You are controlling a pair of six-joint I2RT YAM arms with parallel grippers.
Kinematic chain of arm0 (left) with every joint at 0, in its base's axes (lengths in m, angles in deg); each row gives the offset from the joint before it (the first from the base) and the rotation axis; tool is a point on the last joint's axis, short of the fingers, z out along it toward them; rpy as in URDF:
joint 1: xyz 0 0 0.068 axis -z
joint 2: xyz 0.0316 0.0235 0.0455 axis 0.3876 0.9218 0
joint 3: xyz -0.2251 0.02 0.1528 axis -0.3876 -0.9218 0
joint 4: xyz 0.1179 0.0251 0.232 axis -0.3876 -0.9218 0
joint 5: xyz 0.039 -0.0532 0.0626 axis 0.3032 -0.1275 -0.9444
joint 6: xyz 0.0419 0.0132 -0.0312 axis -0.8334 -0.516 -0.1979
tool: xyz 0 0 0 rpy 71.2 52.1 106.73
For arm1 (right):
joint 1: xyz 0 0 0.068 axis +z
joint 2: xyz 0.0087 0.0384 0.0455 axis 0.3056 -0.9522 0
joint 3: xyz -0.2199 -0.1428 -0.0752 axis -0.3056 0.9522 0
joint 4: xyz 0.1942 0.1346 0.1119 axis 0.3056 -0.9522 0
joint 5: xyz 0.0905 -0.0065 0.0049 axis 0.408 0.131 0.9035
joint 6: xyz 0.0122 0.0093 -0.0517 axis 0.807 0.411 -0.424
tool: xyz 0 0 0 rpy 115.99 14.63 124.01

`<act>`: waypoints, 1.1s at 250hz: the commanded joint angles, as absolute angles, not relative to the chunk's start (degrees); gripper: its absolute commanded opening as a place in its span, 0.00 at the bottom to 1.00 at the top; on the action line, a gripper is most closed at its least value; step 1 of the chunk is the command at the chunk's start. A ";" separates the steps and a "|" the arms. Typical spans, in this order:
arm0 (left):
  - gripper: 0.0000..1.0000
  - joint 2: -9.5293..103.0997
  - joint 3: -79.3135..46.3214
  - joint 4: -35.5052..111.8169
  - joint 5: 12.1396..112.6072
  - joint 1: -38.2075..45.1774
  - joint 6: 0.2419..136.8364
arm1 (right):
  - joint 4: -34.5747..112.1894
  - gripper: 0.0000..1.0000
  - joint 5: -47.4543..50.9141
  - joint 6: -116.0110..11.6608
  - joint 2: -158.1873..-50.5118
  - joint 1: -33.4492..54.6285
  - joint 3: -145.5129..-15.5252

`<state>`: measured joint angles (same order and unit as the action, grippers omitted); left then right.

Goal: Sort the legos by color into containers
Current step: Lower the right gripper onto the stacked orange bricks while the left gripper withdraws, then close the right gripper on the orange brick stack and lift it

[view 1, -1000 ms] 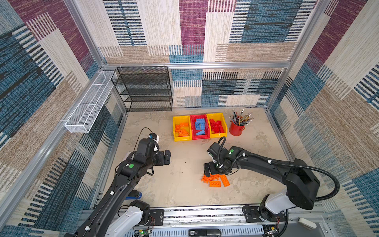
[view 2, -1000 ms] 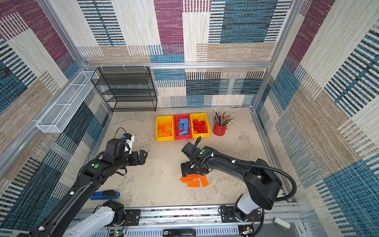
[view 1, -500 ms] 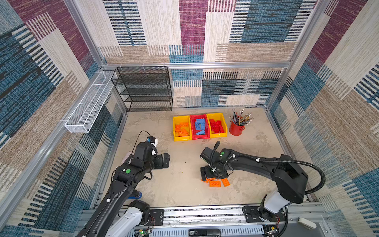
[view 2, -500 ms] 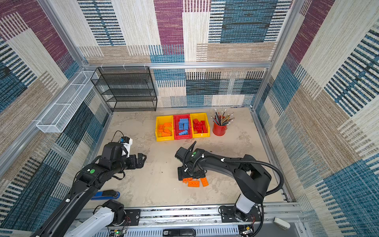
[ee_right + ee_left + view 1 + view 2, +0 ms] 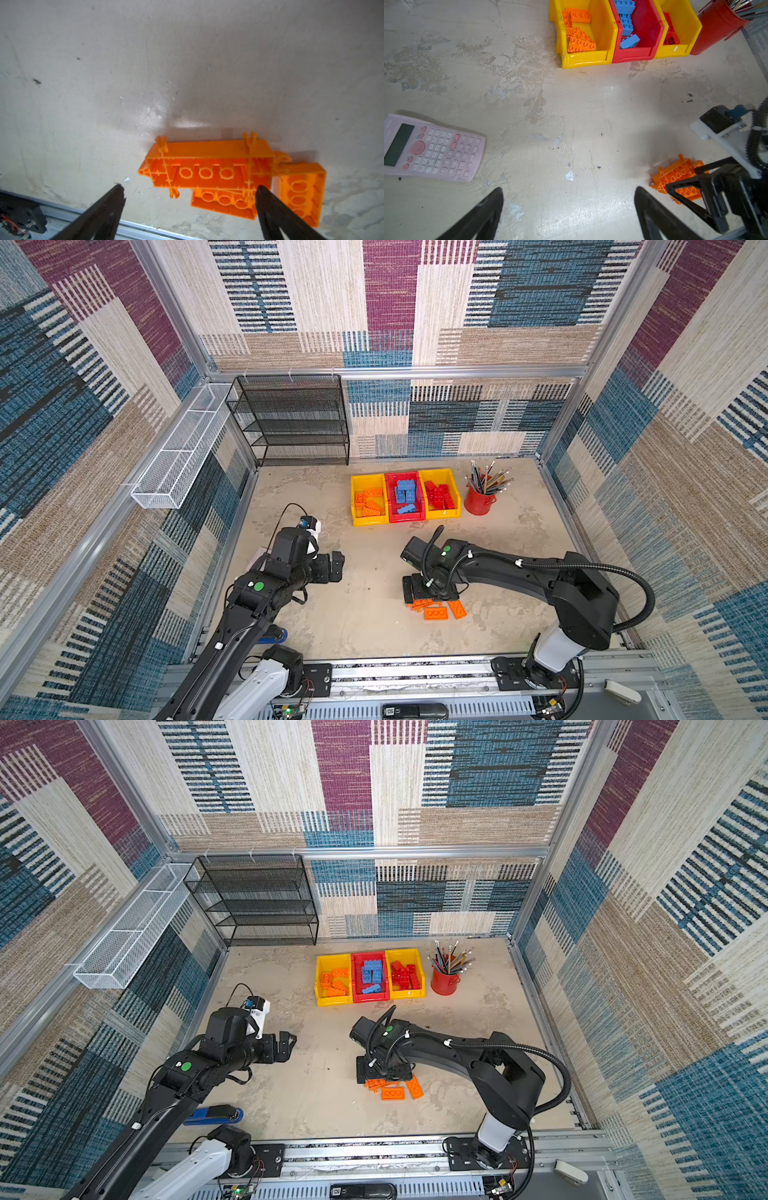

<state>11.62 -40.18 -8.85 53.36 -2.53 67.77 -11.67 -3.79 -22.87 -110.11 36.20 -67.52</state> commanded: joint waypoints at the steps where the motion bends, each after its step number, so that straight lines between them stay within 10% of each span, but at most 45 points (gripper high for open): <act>1: 0.99 11.71 -40.14 -8.67 53.12 -2.50 66.34 | -12.05 0.99 -1.18 -19.77 -107.76 36.19 -66.05; 275: 0.99 12.49 -39.19 -10.17 51.12 -2.60 65.12 | -4.00 0.99 -0.35 -29.26 -119.36 29.89 -71.97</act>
<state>12.32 -38.96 -10.82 51.83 -2.53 66.48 -5.24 3.82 -23.72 -117.43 32.44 -69.94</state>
